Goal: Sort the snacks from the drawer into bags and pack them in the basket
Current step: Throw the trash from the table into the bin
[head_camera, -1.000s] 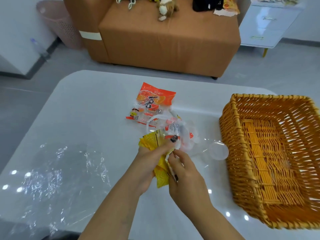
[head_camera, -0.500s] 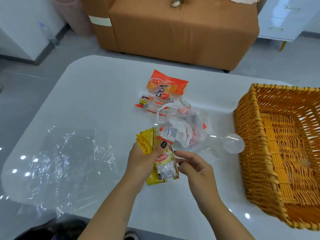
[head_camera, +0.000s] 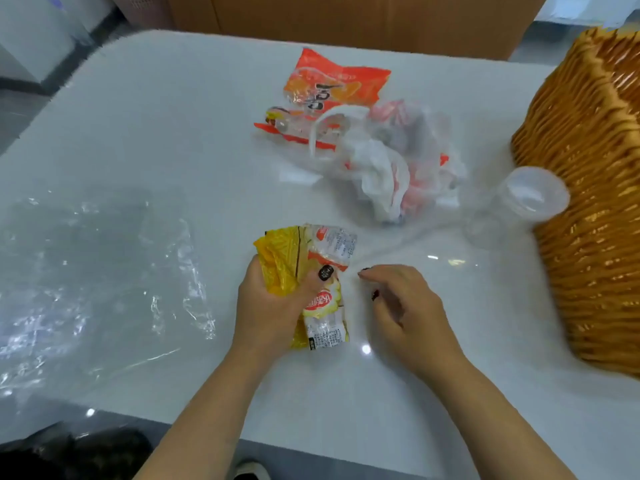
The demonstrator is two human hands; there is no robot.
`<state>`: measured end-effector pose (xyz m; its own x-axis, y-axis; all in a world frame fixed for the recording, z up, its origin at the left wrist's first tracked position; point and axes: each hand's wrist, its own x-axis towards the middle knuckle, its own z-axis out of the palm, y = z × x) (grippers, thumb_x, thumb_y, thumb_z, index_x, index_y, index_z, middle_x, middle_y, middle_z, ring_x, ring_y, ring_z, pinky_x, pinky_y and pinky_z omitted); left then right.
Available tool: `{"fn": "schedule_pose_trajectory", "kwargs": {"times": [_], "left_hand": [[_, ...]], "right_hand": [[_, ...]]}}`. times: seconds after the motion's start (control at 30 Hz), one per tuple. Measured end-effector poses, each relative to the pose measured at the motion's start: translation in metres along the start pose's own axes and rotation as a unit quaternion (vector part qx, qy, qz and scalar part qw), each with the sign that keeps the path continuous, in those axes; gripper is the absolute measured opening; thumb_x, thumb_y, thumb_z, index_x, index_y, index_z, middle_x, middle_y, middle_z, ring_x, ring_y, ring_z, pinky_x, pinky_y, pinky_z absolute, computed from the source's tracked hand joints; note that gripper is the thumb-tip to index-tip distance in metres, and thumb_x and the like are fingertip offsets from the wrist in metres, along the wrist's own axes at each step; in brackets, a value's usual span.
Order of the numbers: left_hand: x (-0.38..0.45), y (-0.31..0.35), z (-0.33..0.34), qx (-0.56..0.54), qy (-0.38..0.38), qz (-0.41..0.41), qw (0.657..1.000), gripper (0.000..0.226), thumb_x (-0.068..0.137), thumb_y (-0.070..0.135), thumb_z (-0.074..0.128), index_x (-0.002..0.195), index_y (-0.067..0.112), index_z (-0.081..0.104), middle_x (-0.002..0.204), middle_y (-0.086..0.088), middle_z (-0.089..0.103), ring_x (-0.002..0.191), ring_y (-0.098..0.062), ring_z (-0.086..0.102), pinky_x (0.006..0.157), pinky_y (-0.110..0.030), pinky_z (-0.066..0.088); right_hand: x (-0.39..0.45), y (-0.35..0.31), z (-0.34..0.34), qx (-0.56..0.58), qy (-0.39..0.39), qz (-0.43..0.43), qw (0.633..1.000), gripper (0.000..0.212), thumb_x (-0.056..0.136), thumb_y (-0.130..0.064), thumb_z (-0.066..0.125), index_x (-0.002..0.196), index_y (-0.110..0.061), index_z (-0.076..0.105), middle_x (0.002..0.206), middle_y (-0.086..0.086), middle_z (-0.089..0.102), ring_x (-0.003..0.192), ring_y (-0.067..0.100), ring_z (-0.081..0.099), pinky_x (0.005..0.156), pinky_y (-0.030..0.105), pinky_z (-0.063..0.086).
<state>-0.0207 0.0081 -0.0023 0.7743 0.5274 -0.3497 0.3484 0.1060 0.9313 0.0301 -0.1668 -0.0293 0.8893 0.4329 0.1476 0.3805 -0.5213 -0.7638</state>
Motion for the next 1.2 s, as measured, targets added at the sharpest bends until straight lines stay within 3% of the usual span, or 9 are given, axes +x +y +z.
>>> {"fn": "schedule_pose_trajectory", "kwargs": {"times": [0.07,0.17,0.33,0.47,0.6,0.73,0.87,1.03,1.2], "left_hand": [[-0.001,0.0,0.001,0.044,-0.023,0.055,0.997,0.042,0.061,0.036,0.08,0.098,0.027,0.062,0.086,0.02,0.073,0.077,0.002,0.069,0.06,-0.012,0.051],[0.004,-0.012,0.003,0.081,-0.013,0.099,0.992,0.04,0.063,0.041,0.081,0.097,0.03,0.062,0.089,0.02,0.072,0.079,-0.001,0.07,0.062,-0.016,0.054],[0.005,-0.021,0.008,0.109,0.033,0.122,0.986,0.04,0.061,0.045,0.084,0.091,0.032,0.06,0.085,0.022,0.071,0.073,0.002,0.067,0.062,-0.013,0.053],[0.009,-0.014,0.013,0.13,0.032,0.079,0.988,0.039,0.061,0.045,0.082,0.088,0.031,0.058,0.081,0.02,0.069,0.071,0.002,0.065,0.058,-0.01,0.048],[0.017,0.001,0.011,0.101,0.013,-0.004,0.995,0.034,0.071,0.028,0.084,0.094,0.029,0.06,0.086,0.013,0.07,0.075,0.004,0.066,0.056,-0.008,0.048],[0.014,0.025,0.005,0.049,0.005,-0.033,0.998,0.037,0.074,0.018,0.082,0.103,0.03,0.062,0.088,0.017,0.073,0.078,0.006,0.068,0.06,-0.01,0.051],[0.01,0.055,-0.004,0.047,0.0,-0.029,0.998,0.038,0.073,0.02,0.084,0.1,0.034,0.062,0.087,0.025,0.072,0.079,0.007,0.068,0.063,-0.01,0.052],[0.004,0.087,-0.023,0.086,-0.04,-0.044,0.995,0.038,0.071,0.033,0.083,0.099,0.033,0.059,0.087,0.018,0.07,0.077,0.007,0.066,0.055,-0.003,0.045],[-0.009,0.097,-0.064,0.109,-0.081,-0.058,0.989,0.075,0.053,0.045,0.089,0.115,0.038,0.048,0.098,0.025,0.065,0.087,0.012,0.062,0.06,-0.003,0.046]], "right_hand": [[0.002,0.018,-0.004,-0.073,-0.037,-0.086,0.993,0.035,0.088,-0.011,0.043,0.115,-0.006,0.066,0.123,0.004,0.06,0.121,0.017,0.051,0.101,0.027,0.042],[0.002,0.031,0.002,-0.123,-0.035,-0.117,0.985,0.033,0.093,-0.01,0.046,0.121,-0.004,0.064,0.13,0.009,0.056,0.13,0.025,0.047,0.101,0.041,0.043],[-0.001,0.032,0.011,-0.156,0.006,-0.121,0.98,0.033,0.094,-0.014,0.047,0.12,-0.005,0.065,0.131,0.009,0.058,0.129,0.024,0.049,0.103,0.038,0.043],[-0.001,0.031,0.01,-0.143,0.017,-0.115,0.983,0.028,0.091,-0.011,0.052,0.113,-0.005,0.069,0.128,0.008,0.061,0.128,0.022,0.051,0.104,0.033,0.043],[0.006,0.001,-0.002,0.082,0.023,0.049,0.995,0.029,0.088,-0.024,0.048,0.109,-0.024,0.068,0.122,-0.01,0.063,0.123,0.004,0.051,0.103,0.017,0.039],[0.023,-0.04,-0.019,0.249,0.027,0.228,0.941,0.028,0.092,-0.008,0.055,0.107,-0.029,0.067,0.112,-0.013,0.068,0.107,0.001,0.06,0.087,0.013,0.047],[0.05,-0.073,-0.035,0.306,0.016,0.281,0.909,0.025,0.093,-0.009,0.057,0.108,-0.025,0.068,0.108,-0.01,0.07,0.102,0.011,0.066,0.089,0.032,0.053],[0.079,-0.114,-0.042,0.374,-0.041,0.323,0.868,0.031,0.092,-0.012,0.06,0.12,-0.025,0.061,0.113,0.008,0.063,0.097,0.016,0.068,0.083,0.036,0.058],[0.088,-0.144,-0.029,0.374,-0.082,0.309,0.87,0.027,0.094,-0.014,0.056,0.116,-0.025,0.067,0.109,0.004,0.07,0.1,0.022,0.068,0.085,0.041,0.058]]}}
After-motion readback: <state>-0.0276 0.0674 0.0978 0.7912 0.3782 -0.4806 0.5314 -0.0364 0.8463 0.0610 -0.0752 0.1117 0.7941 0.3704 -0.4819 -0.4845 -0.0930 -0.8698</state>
